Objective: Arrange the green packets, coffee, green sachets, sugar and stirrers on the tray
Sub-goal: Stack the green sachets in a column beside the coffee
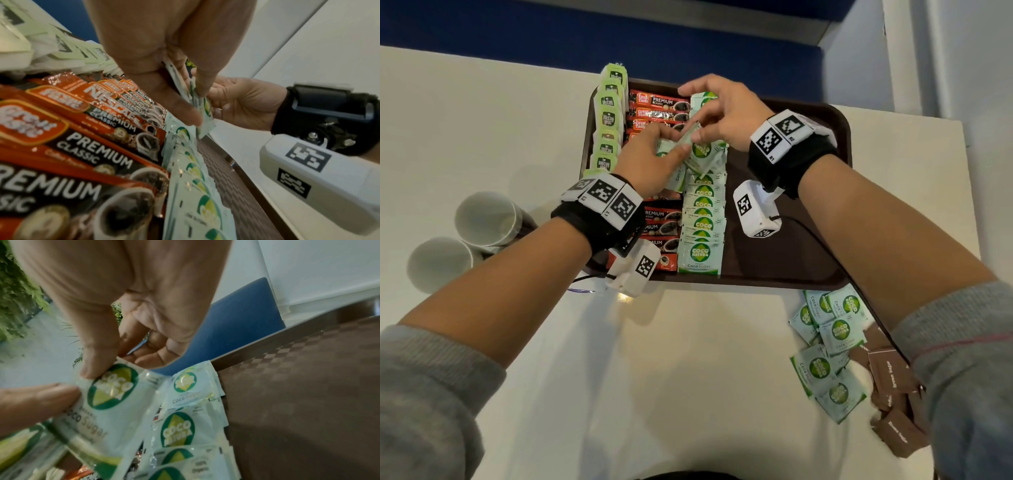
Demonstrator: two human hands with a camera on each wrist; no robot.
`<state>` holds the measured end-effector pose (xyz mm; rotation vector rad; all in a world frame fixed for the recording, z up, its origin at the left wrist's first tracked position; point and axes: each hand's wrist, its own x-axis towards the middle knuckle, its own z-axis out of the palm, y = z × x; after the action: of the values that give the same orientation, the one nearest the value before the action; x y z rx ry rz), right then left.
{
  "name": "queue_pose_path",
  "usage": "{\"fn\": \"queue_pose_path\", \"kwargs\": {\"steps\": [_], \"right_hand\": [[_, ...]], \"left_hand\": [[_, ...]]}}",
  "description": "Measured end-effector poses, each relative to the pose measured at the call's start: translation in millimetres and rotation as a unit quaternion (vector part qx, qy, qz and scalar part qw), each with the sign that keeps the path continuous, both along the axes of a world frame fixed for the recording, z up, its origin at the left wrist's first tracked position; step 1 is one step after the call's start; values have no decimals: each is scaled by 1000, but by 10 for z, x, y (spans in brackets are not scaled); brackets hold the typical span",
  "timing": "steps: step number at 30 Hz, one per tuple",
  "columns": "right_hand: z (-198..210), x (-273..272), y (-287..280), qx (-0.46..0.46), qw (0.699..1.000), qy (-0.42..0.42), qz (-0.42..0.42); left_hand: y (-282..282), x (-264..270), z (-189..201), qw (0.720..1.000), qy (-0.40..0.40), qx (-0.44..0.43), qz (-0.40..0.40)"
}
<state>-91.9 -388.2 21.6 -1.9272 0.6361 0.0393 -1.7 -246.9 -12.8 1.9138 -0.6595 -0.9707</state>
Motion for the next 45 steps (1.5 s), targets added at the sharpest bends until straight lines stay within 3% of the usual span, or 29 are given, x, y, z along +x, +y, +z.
{"fn": "queue_pose_path", "kwargs": {"steps": [7, 12, 20, 27, 45], "right_hand": [[-164, -49, -15, 3, 997, 2, -72], [-261, -107, -62, 76, 992, 10, -104], [-353, -57, -299, -59, 976, -6, -207], [-521, -52, -298, -112, 973, 31, -197], [-576, -45, -317, -143, 964, 57, -215]], "left_hand": [[2, -30, 18, 1000, -13, -11, 22], [-25, 21, -17, 998, 9, -9, 59], [-34, 91, -103, 995, 23, -20, 95], [-28, 90, -127, 994, 40, -29, 98], [-11, 75, -114, 994, 45, -25, 95]]}}
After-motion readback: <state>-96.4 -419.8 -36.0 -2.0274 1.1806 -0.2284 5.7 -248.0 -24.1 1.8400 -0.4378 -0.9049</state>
